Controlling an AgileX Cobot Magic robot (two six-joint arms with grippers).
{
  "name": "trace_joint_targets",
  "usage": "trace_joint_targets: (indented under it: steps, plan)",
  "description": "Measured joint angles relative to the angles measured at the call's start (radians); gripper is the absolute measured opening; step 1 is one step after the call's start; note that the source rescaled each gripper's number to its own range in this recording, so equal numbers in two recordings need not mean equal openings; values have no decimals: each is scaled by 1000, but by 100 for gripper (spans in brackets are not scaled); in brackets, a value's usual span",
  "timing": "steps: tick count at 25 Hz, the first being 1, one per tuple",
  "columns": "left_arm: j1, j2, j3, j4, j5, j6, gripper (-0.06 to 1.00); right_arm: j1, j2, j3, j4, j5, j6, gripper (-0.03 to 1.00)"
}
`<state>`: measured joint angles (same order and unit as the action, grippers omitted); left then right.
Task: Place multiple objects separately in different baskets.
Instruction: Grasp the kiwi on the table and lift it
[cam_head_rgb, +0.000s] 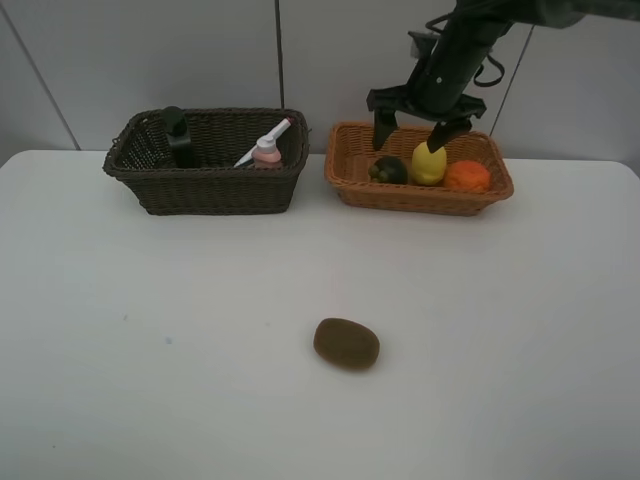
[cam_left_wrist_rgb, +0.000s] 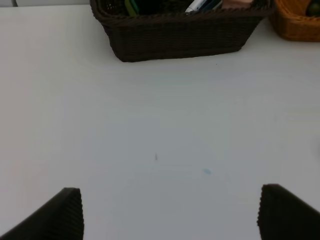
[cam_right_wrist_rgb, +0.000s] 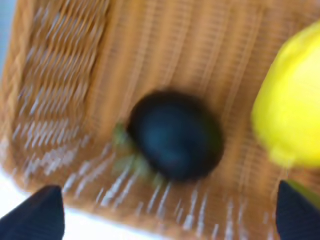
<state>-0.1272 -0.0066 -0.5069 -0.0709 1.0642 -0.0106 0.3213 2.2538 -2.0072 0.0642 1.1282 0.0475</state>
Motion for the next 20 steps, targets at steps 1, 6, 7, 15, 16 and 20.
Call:
trace_joint_targets:
  steps: [1,6,7,15,16,20]
  plan:
    - [0,0,0,0,0,0,91,11,-16,0,0,39,-8,100]
    - [0,0,0,0,0,0,91,81,-65,2,-1,86,-63,100]
    - [0,0,0,0,0,0,91,95,-71,10,-2,87,-76,100]
    - [0,0,0,0,0,0,91,286,-165,164,-18,88,-288,100]
    - [0,0,0,0,0,0,91,315,-181,193,-18,88,-298,100]
    - [0,0,0,0,0,0,91,408,-239,331,-16,88,-308,100]
